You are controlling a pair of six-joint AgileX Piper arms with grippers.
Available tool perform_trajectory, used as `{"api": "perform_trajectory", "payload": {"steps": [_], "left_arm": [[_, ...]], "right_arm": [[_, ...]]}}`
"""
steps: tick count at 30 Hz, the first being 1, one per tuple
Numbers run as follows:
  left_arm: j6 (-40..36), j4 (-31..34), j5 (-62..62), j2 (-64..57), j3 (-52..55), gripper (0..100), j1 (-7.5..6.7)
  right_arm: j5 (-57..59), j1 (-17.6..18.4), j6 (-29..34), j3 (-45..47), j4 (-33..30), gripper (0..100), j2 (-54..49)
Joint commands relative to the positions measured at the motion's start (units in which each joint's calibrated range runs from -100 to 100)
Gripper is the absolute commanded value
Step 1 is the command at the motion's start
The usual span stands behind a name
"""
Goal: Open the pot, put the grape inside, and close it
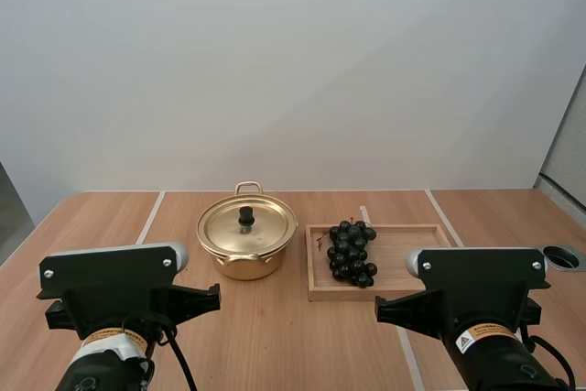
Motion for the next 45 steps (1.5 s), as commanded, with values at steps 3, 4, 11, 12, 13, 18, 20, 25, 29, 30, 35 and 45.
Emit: {"api": "perform_trajectory", "payload": {"steps": [3,4,11,12,13,18,20,25,29,30,35,45], "left_arm": [[-0.6,0.3,-2.5,-0.4,0.0,0,0.2],[-0.6,0.3,-3.1,-0.4,0.0,0,0.2],[-0.6,0.5,-14.6,-0.4,-1.4,0,0.2],[-0.6,0.5,-18.2,-0.4,-2.5,0,0.2],[-0.6,0.5,-20.9,-0.4,-3.4,0,0.2],[-0.6,0.5,-35.5,-0.4,-10.2,0,0.2],[-0.6,0.5,-35.4,-0.4,-13.9,0,0.2],[-0.6,0.7,-29.0,-0.4,-22.8,0,0.2],[-0.6,0.7,-17.6,3.2,-29.7,0,0.2],[-0.6,0.7,-14.8,4.5,-31.6,0,0.2],[0.8,0.7,-4.9,11.4,-40.2,0,0.2],[13.1,-4.5,9.2,21.6,-55.3,0,0.2]], "right_arm": [[-1.2,0.1,0.2,0.0,0.2,0,-0.4],[-2.7,0.1,0.2,0.0,0.2,0,-0.4],[-34.2,0.1,0.2,0.0,0.2,0,-0.4],[-40.6,0.1,0.2,0.0,0.2,0,-0.4],[-46.8,0.1,0.2,0.0,0.2,0,-0.4],[-64.8,0.1,-1.0,0.0,-0.2,0,-0.4],[-61.0,0.1,-1.3,-1.9,-0.3,0,-0.4],[-40.7,0.1,-1.3,-13.3,-0.3,0,-0.4],[-30.6,0.1,-1.3,-23.0,-0.3,0,-0.4],[-28.8,0.1,-1.3,-25.5,-0.3,0,-0.4],[-18.8,0.1,-1.3,-36.0,-0.3,0,1.8],[10.1,0.1,-1.3,-57.2,1.6,0,22.4]]}}
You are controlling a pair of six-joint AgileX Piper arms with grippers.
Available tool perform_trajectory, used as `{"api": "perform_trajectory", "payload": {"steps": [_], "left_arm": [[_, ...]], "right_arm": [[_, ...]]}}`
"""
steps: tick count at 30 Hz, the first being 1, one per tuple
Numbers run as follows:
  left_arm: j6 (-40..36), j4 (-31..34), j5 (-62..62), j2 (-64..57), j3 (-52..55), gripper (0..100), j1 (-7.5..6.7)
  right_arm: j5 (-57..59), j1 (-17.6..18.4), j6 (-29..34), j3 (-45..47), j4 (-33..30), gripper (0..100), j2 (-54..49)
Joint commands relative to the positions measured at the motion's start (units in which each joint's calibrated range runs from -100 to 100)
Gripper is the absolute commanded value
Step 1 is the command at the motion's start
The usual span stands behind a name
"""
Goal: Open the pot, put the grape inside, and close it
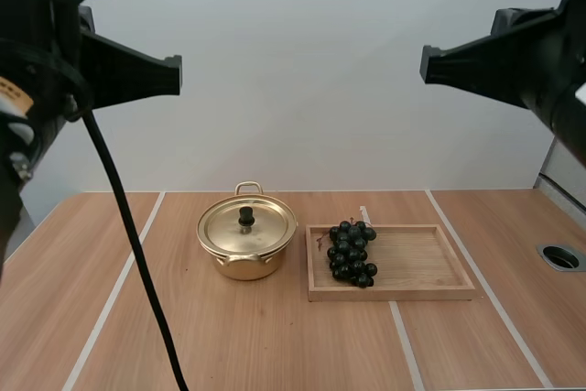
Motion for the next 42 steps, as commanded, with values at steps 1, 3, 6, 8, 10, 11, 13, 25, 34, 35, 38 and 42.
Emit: {"api": "perform_trajectory", "payload": {"steps": [1,3,6,8,10,11,13,25,34,35,38,42], "left_arm": [[4.3,-4.6,6.4,3.0,-4.1,0,0.2],[8.6,-8.3,13.7,5.5,-6.3,0,0.2],[16.3,-14.3,24.4,9.5,-9.5,0,0.2],[19.4,-16.1,28.8,11.8,-10.7,0,0.2],[21.7,-16.3,31.2,14.3,-11.6,0,0.2],[22.0,-16.1,31.2,15.1,-11.7,0,0.2],[22.1,-15.8,30.8,16.5,-11.7,0,0.2],[22.0,-15.8,26.7,17.5,-11.7,0,0.2],[28.1,-16.6,31.5,19.9,-11.7,0,0.2],[28.5,-16.9,31.5,20.9,-11.7,0,0.2],[30.4,-18.9,33.2,25.1,-11.7,0,0.2],[33.3,-21.5,37.2,31.8,-11.7,0,0.2]], "right_arm": [[10.1,0.1,-0.2,-6.4,1.3,0,6.3],[16.1,0.1,-0.2,-10.8,3.1,0,10.3],[23.3,0.1,-0.2,-16.1,5.3,0,16.2],[26.6,0.1,-0.2,-18.6,5.7,0,19.3],[28.5,0.1,-0.2,-20.5,5.7,0,22.3],[30.5,0.1,-0.2,-21.5,5.7,0,23.9],[33.7,0.1,-0.2,-23.1,5.0,0,27.0],[35.7,0.1,0.0,-23.3,6.6,0,32.3],[35.7,0.1,-15.4,-23.3,14.5,0,33.2],[35.7,0.1,-17.8,-23.3,17.5,0,33.7],[35.7,0.1,-21.8,-23.3,24.6,0,35.9],[36.1,0.1,-22.3,-23.3,24.4,0,39.5]]}}
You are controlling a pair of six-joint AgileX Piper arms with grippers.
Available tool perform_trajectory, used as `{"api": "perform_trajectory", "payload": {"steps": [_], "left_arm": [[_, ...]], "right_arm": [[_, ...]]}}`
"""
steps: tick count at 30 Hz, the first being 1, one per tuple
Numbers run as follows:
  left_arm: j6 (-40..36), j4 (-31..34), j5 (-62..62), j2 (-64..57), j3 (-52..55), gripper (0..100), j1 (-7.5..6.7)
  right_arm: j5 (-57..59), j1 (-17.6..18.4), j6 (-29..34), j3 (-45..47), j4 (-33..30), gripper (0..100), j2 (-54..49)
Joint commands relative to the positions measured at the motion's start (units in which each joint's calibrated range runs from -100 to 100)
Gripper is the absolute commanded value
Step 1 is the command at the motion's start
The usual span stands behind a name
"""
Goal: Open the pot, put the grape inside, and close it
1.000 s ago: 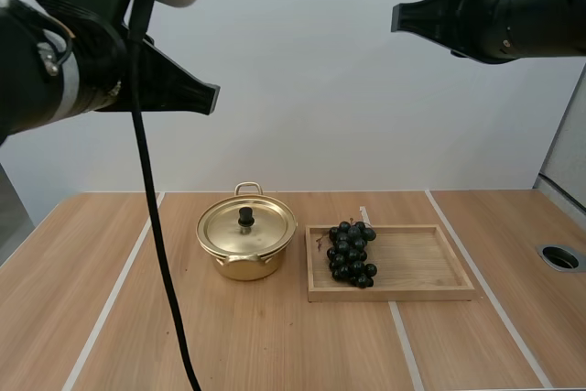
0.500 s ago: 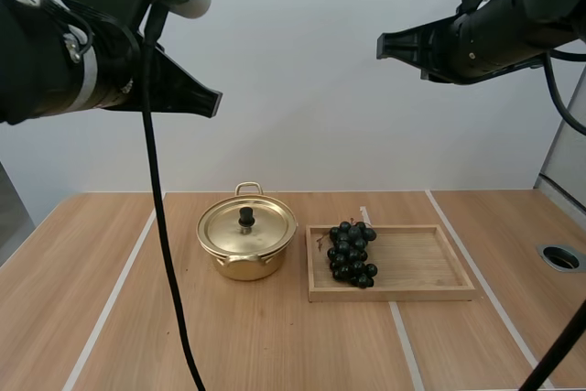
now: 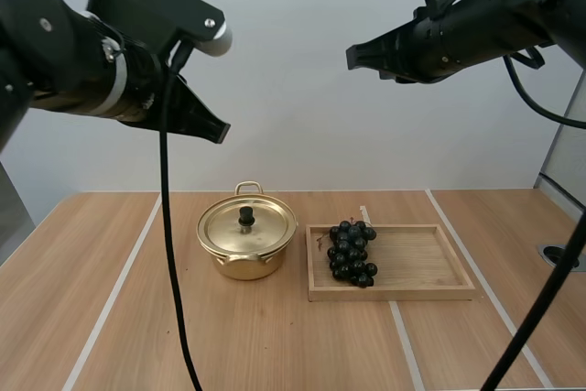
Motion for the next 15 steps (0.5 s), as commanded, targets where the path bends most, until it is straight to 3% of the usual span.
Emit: {"api": "perform_trajectory", "payload": {"steps": [1,9,15], "left_arm": [[2.3,-2.6,1.6,5.1,-0.5,0,0.04],[9.1,-9.7,1.3,18.3,-0.5,2,-0.03],[12.8,-12.3,-1.9,25.5,-0.5,20,-0.03]], "right_arm": [[0.3,0.0,-1.4,-0.5,-0.3,0,2.1],[-0.5,0.0,-1.7,-0.5,-2.3,0,7.0],[0.1,0.0,-1.6,-0.5,-6.1,0,9.2]]}}
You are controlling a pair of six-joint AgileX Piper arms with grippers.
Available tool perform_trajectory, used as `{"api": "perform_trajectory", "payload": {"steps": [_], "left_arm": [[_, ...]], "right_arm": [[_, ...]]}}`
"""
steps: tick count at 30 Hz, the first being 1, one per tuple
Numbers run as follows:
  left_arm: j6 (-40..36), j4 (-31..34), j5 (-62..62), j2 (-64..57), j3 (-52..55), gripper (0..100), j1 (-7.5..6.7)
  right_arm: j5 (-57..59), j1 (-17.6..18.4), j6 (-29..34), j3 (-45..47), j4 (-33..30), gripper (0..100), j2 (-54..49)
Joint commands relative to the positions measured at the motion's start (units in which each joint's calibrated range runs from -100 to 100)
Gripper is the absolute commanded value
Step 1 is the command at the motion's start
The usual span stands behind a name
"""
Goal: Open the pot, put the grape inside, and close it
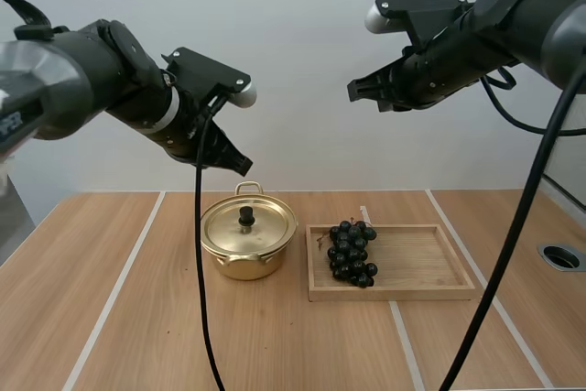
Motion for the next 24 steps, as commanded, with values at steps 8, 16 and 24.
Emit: {"api": "perform_trajectory", "payload": {"steps": [8,16,24], "left_arm": [[1.7,-1.4,-5.1,7.6,-1.9,71,-3.15],[-4.7,8.1,-5.3,12.2,-7.4,95,-9.44],[-11.7,17.2,-5.3,18.3,-8.2,95,-10.85]], "right_arm": [[-0.5,0.0,-0.4,-0.4,-3.0,65,3.9],[-0.5,0.0,4.6,-0.4,-15.2,99,7.6],[-0.7,0.0,5.3,-0.4,-17.0,99,8.0]]}}
